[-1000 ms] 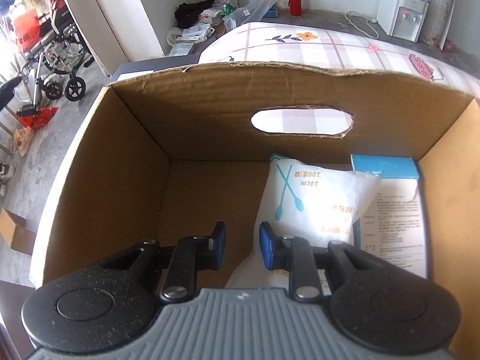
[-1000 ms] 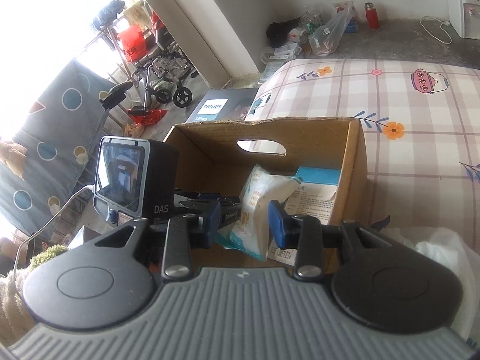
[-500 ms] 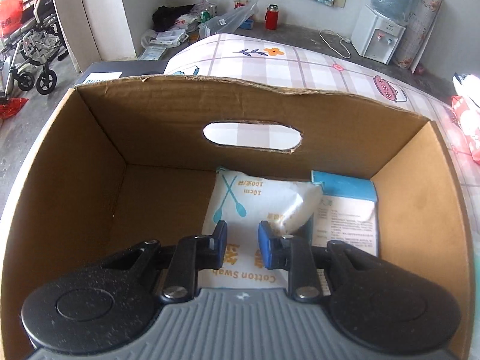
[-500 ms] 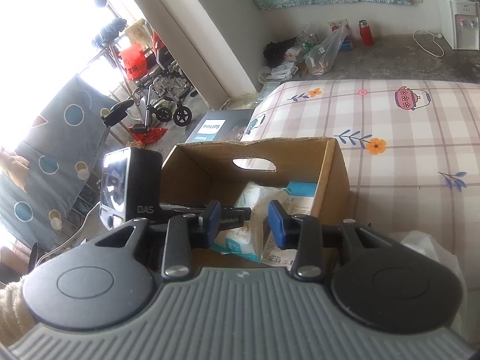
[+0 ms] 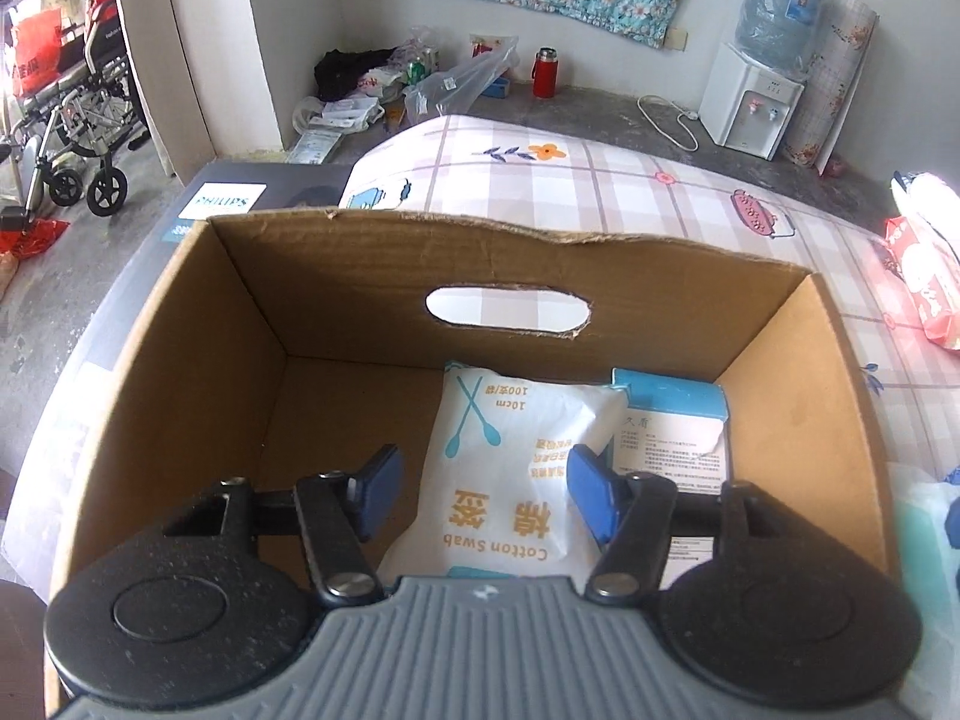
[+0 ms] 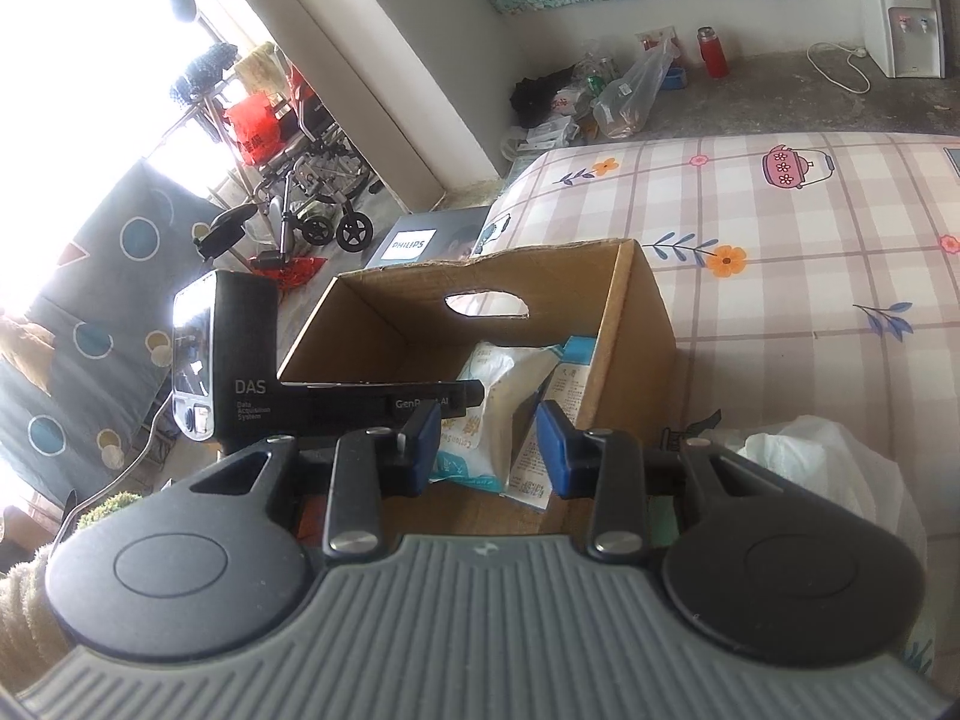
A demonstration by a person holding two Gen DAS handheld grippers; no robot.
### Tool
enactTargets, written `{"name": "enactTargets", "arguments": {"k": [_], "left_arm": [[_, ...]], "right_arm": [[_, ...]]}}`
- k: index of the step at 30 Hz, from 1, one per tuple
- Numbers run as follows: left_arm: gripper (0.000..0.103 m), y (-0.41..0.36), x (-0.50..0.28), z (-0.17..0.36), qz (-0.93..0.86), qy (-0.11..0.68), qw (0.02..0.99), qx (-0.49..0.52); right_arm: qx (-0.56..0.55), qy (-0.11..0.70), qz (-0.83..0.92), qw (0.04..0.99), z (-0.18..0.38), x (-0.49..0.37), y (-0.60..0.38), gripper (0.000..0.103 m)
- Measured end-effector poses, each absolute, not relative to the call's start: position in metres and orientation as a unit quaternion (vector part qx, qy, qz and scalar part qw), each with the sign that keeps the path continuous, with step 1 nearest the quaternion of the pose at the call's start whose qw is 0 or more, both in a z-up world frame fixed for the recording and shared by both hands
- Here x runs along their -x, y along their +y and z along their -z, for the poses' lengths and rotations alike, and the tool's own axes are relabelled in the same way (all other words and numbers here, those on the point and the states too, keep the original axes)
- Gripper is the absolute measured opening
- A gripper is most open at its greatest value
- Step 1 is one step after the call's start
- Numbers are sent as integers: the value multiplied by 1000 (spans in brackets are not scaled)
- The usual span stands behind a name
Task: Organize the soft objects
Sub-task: 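Reach the right tool to the pink knitted cloth and grasp it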
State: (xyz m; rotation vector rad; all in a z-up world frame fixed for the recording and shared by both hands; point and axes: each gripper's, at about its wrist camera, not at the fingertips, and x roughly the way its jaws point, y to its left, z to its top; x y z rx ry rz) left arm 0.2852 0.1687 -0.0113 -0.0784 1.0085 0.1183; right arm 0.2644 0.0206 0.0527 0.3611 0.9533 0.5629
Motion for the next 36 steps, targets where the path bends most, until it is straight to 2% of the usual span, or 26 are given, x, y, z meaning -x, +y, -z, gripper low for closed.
{"name": "enactTargets", "arguments": {"k": [2, 12, 18, 28, 30, 32, 36], "left_arm": [[74, 168, -275, -6, -57, 466, 882, 41], [83, 116, -236, -69, -2, 402, 914, 46], [83, 44, -217, -76, 79, 396, 915, 5], [82, -98, -223, -52, 193, 399, 894, -63], [81, -127, -229, -46, 208, 402, 888, -77], [74, -152, -236, -41, 223, 404, 883, -87], [68, -202, -255, -26, 254, 406, 871, -108]], "right_arm": [[-175, 447, -267, 836, -55, -260, 16, 40], [-187, 411, -247, 858, -77, -227, -44, 48], [-182, 398, -201, 876, -80, -199, -107, 50], [-182, 410, -65, 891, -75, -172, -251, 50], [-187, 412, -31, 891, -74, -173, -286, 50], [-191, 415, 3, 889, -70, -176, -318, 50], [-192, 431, 56, 880, -52, -187, -372, 48]]}}
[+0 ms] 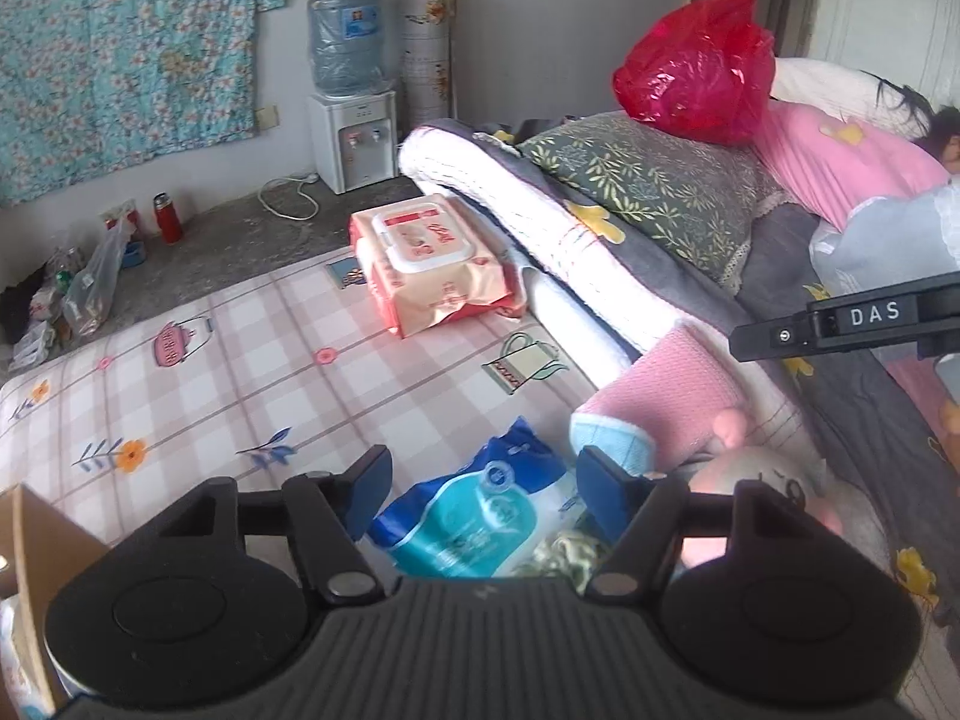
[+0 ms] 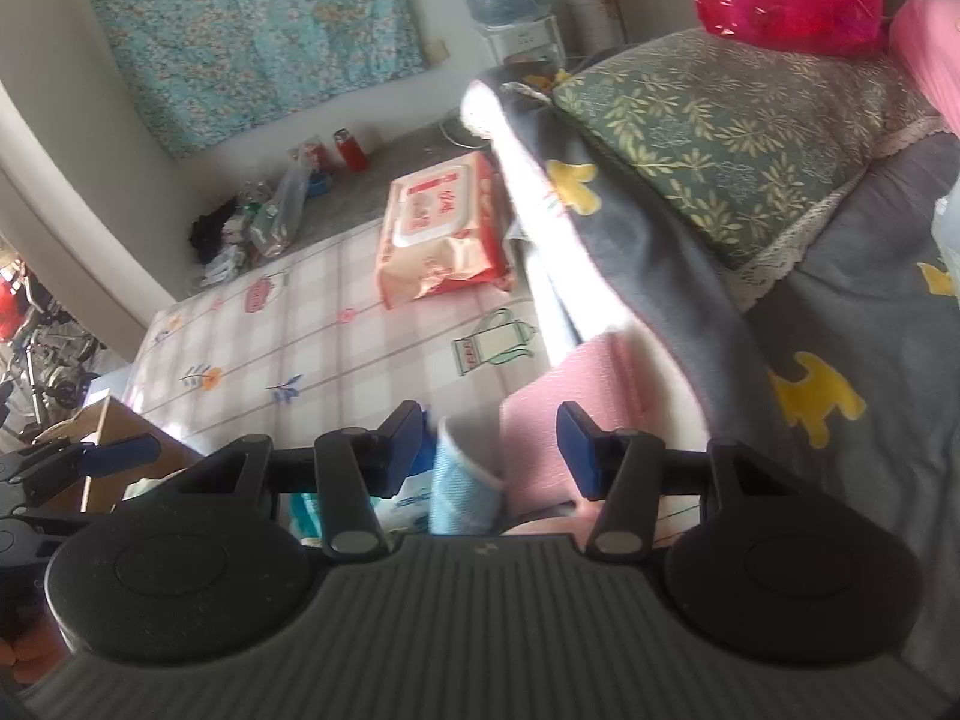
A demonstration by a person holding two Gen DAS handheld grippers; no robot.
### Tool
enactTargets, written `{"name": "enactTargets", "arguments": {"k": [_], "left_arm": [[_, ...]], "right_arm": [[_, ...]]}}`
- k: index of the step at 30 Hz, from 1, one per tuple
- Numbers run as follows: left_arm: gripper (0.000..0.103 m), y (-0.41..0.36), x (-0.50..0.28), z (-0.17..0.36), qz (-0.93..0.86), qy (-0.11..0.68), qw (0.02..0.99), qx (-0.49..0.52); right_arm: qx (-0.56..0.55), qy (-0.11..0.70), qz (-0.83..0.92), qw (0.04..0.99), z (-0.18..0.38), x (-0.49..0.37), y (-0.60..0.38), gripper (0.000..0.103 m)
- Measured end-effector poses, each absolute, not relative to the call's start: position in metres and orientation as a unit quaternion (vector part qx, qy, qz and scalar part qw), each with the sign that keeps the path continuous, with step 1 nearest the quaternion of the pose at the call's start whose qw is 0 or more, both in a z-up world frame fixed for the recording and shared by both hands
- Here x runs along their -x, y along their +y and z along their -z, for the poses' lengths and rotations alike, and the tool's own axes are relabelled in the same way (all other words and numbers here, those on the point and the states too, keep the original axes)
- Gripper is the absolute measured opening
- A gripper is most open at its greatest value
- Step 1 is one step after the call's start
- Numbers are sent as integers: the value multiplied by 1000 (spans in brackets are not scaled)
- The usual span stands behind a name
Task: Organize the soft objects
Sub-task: 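Reach the right tool to the pink knitted cloth and grasp it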
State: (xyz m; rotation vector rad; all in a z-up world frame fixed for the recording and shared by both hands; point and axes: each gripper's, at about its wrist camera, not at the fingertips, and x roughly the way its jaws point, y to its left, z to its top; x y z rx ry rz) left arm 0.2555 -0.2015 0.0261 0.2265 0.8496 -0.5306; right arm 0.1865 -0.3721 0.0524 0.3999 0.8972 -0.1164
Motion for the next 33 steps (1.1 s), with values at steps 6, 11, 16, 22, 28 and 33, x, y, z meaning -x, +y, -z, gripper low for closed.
{"name": "enactTargets", "arguments": {"k": [6, 11, 16, 22, 28, 33], "left_arm": [[34, -255, -289, 8, 281, 461, 839, -72], [19, -280, -312, 31, 292, 502, 814, -16], [19, -296, -326, 56, 285, 536, 794, -20], [19, -288, -332, 77, 266, 564, 782, -16], [20, -275, -325, 68, 272, 553, 788, -17], [35, -258, -309, 39, 277, 516, 810, -28]], "right_arm": [[-187, 461, 78, 864, -19, -211, -413, 44], [-189, 479, 77, 854, -3, -230, -426, 41], [-205, 498, 61, 840, 12, -242, -434, 38], [-207, 516, 38, 830, 22, -247, -429, 38], [-177, 513, 26, 839, 22, -246, -415, 29], [-128, 481, 33, 867, 3, -237, -397, 26]]}}
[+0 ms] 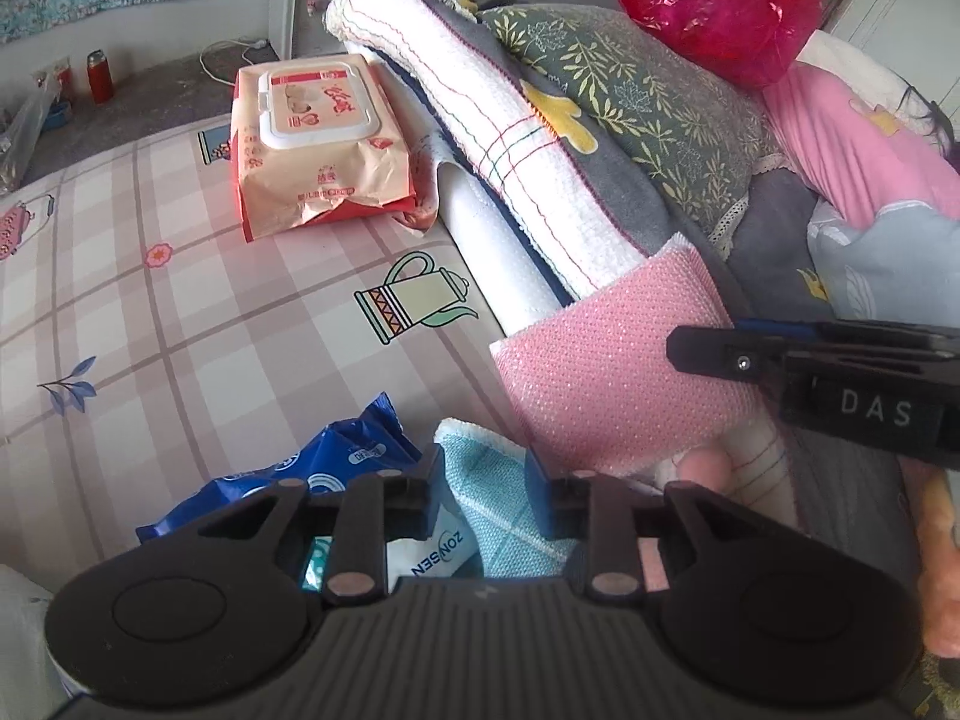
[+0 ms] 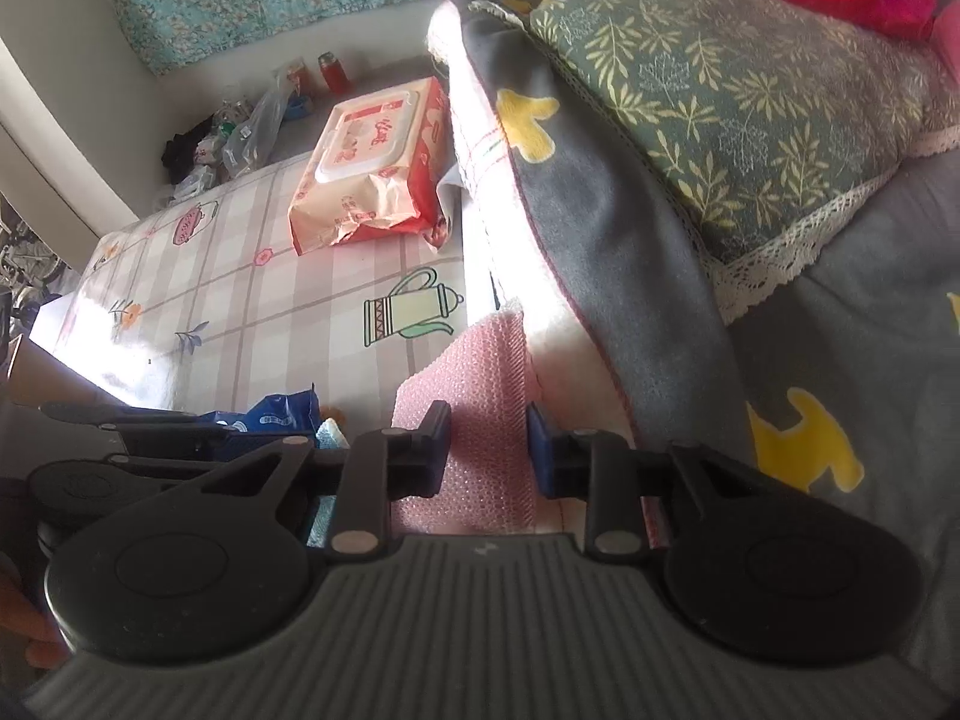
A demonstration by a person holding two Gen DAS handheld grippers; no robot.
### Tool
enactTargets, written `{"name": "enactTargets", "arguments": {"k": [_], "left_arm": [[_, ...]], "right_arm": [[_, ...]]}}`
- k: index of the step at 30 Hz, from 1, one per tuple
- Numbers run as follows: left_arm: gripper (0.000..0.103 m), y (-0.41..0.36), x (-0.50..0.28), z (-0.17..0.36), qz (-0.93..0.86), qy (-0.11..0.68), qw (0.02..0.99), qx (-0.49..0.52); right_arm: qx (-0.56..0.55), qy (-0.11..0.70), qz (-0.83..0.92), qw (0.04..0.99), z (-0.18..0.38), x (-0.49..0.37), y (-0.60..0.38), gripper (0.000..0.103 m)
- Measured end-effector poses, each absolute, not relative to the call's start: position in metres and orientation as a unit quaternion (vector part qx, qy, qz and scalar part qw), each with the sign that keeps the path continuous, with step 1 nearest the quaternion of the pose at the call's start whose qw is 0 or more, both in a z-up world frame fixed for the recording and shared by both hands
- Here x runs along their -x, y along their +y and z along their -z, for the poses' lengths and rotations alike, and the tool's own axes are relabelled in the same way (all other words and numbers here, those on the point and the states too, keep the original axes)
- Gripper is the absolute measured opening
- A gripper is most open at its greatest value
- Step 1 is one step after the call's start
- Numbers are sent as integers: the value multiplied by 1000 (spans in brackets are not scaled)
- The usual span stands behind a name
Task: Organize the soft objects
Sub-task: 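Reach the right tool to the pink knitted cloth and grasp it, then lift the pink cloth with the right tool toward the cardboard box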
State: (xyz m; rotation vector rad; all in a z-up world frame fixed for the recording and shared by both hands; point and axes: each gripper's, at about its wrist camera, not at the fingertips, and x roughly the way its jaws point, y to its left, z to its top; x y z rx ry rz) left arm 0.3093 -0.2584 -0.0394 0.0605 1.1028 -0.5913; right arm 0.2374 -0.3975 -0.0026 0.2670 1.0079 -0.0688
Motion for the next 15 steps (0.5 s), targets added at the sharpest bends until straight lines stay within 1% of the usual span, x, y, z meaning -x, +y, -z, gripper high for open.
{"name": "enactTargets", "arguments": {"k": [2, 3, 5, 6, 8, 11, 15], "left_arm": [[46, -248, -301, 24, 278, 500, 820, -33], [49, -242, -296, 16, 279, 491, 825, -34], [63, -228, -285, 0, 280, 472, 835, -38], [66, -221, -278, -8, 281, 463, 840, -39], [77, -206, -262, -23, 290, 445, 847, -45], [81, -187, -237, -37, 305, 423, 850, -76], [85, -170, -198, -43, 326, 392, 848, -143]], "right_arm": [[-106, 454, 37, 884, -13, -233, -391, 25], [-100, 442, 38, 891, -21, -231, -389, 25], [-97, 415, 32, 904, -42, -224, -386, 25], [-99, 406, 25, 908, -51, -221, -384, 26], [-103, 392, 6, 914, -69, -212, -381, 26], [-109, 384, -34, 916, -89, -196, -373, 26], [-111, 406, -105, 901, -96, -178, -350, 26]]}}
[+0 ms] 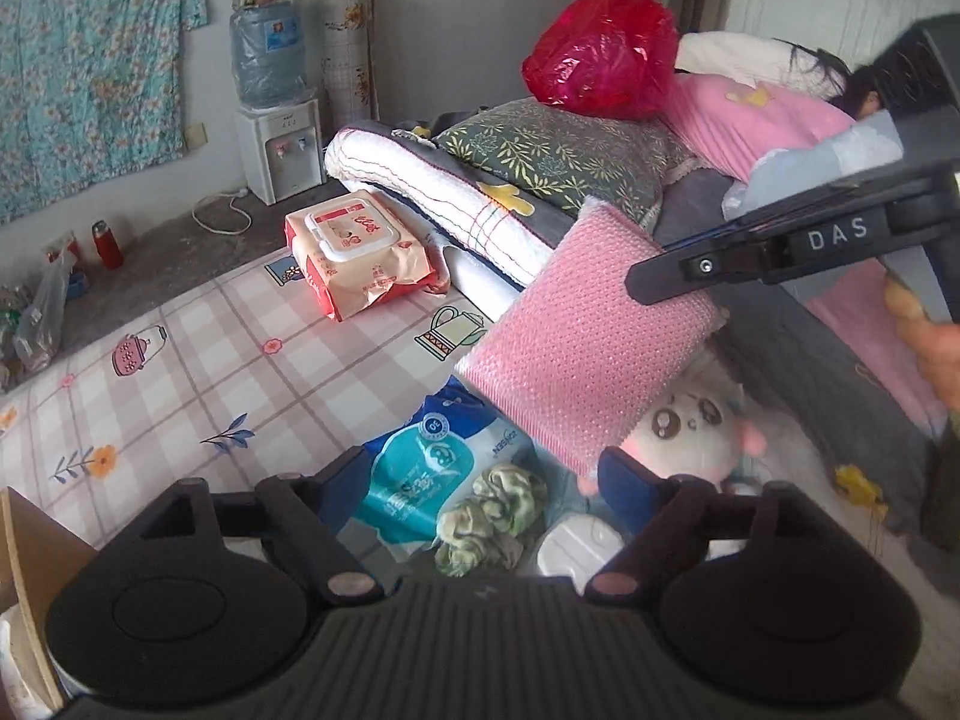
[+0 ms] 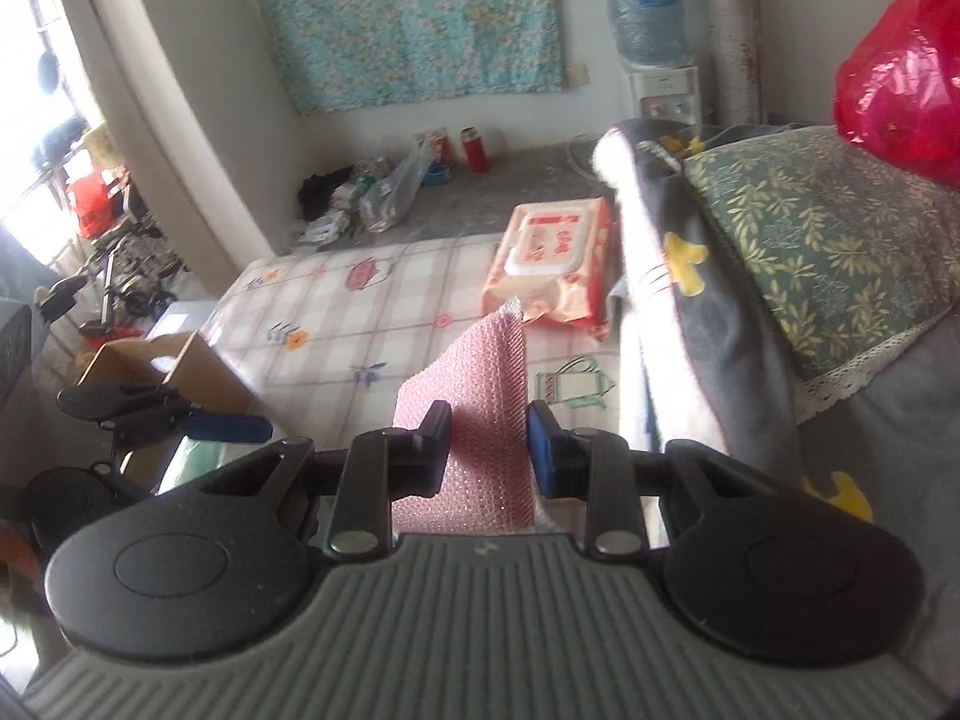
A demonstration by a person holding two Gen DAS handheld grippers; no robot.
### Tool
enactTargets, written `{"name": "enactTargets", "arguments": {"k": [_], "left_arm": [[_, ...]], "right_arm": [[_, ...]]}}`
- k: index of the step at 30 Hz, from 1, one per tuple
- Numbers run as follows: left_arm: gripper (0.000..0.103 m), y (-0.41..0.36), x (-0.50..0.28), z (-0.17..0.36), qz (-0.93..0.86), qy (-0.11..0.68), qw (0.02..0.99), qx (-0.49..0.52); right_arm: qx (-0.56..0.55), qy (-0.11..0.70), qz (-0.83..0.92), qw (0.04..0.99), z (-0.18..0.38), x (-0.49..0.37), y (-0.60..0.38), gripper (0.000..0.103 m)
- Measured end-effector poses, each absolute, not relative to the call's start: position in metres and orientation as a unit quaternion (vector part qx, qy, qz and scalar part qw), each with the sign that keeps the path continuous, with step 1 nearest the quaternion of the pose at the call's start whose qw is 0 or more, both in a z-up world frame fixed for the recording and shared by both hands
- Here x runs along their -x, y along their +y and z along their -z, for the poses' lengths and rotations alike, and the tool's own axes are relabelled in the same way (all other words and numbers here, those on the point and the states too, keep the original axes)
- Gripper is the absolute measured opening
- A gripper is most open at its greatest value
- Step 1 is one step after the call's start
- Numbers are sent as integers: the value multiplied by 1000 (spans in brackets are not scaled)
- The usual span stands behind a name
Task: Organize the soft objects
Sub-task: 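Lift the pink cloth with the right tool toward the cardboard box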
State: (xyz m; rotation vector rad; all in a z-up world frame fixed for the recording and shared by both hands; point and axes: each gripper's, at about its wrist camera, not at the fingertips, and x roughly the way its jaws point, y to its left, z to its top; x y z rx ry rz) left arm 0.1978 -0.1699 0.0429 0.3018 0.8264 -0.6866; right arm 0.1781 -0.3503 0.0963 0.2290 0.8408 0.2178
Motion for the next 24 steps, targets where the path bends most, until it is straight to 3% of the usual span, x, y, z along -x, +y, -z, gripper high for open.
{"name": "enactTargets", "arguments": {"k": [11, 19, 24], "left_arm": [[88, -192, -155, 17, 368, 414, 785, -277], [91, -219, -159, 44, 374, 407, 768, -324], [83, -221, -169, 52, 362, 428, 772, -301]], "right_arm": [[-62, 520, -242, 817, -48, -176, -287, 26], [-41, 537, -273, 797, -31, -188, -285, 27], [-65, 533, -260, 803, -24, -196, -293, 29]]}}
